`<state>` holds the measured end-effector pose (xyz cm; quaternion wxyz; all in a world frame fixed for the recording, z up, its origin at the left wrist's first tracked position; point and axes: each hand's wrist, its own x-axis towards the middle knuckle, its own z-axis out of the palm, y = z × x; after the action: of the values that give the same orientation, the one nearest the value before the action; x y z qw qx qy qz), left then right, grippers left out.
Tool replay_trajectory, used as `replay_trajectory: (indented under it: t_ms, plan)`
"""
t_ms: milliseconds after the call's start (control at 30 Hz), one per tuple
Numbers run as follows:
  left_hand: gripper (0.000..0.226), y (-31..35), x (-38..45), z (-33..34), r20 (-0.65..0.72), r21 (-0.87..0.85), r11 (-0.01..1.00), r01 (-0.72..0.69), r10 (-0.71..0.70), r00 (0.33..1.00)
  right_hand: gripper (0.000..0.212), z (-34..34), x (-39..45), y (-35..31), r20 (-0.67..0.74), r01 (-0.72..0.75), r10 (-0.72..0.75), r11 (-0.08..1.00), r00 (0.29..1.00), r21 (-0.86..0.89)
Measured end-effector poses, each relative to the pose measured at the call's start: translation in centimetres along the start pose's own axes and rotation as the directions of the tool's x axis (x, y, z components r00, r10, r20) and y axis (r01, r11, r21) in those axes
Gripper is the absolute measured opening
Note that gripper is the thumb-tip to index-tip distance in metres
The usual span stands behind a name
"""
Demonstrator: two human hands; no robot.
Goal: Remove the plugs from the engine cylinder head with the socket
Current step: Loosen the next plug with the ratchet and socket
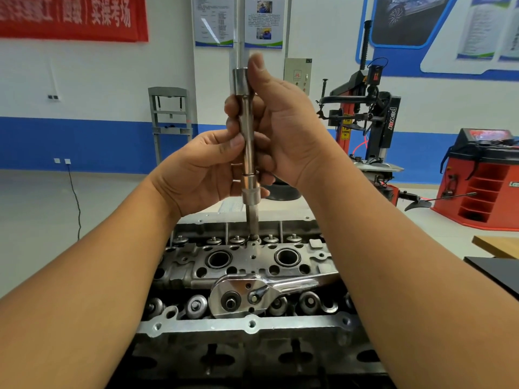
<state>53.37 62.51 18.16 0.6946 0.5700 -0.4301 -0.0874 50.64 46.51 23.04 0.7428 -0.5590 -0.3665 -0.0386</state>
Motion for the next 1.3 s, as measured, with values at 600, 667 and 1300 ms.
replay_trajectory:
  t_ms: [600,667,1300]
  plan:
    - [0.043,0.07,0.1,0.36,-0.023,0.073,0.997,0.019,-0.017,1.0,0.028,-0.42,0.22,0.12,0.008,0.04,-0.04,0.999,0.999,-0.017]
    - [0.04,0.12,-0.05,0.25,0.025,0.044,0.999,0.033,-0.034,0.999,0.034,-0.27,0.28,0.03,0.013,-0.001,0.001,1.0,1.0,0.017]
    - [0.044,-0.19,0.05,0.16,-0.071,0.111,0.993,0.043,-0.035,0.997,0.023,-0.22,0.27,0.34,-0.033,0.031,-0.031,0.999,0.999,-0.014]
